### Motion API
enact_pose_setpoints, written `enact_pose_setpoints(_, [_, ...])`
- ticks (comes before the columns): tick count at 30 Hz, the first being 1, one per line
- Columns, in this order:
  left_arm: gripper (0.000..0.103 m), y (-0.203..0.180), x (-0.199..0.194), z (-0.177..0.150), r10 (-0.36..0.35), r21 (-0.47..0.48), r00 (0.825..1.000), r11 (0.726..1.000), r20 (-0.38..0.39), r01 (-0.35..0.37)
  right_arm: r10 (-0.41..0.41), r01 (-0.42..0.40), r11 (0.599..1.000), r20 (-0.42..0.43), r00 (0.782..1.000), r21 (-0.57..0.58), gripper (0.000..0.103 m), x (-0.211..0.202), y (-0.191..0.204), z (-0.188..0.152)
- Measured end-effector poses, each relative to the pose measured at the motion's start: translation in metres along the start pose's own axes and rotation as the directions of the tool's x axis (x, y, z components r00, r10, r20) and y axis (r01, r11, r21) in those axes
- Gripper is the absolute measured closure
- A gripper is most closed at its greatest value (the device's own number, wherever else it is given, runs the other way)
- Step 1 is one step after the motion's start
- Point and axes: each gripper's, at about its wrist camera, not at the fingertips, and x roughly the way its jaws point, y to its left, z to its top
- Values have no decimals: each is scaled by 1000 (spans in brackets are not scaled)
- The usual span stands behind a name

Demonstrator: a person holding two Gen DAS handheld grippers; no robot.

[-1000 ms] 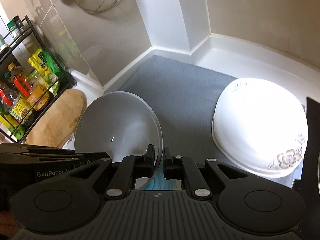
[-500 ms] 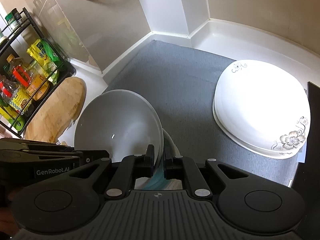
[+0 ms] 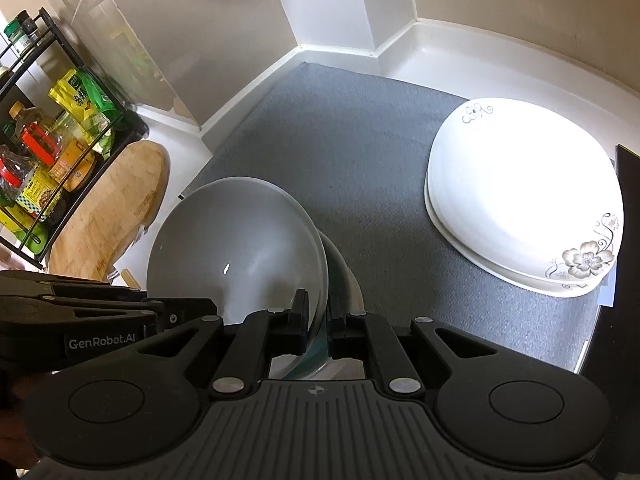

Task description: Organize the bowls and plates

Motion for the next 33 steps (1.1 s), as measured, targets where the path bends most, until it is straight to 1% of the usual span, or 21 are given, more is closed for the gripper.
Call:
enact_pose_setpoints(16, [89,-5,11,3,-1,6,999,1000,-37,1,9,-8,999,-38,999,42,94,7,-10,-4])
enact_pose_setpoints(33, [88,-4,12,7,4,30,998,1000,-59,-3,25,-23,999,-56,998,34,94,12,-12,3])
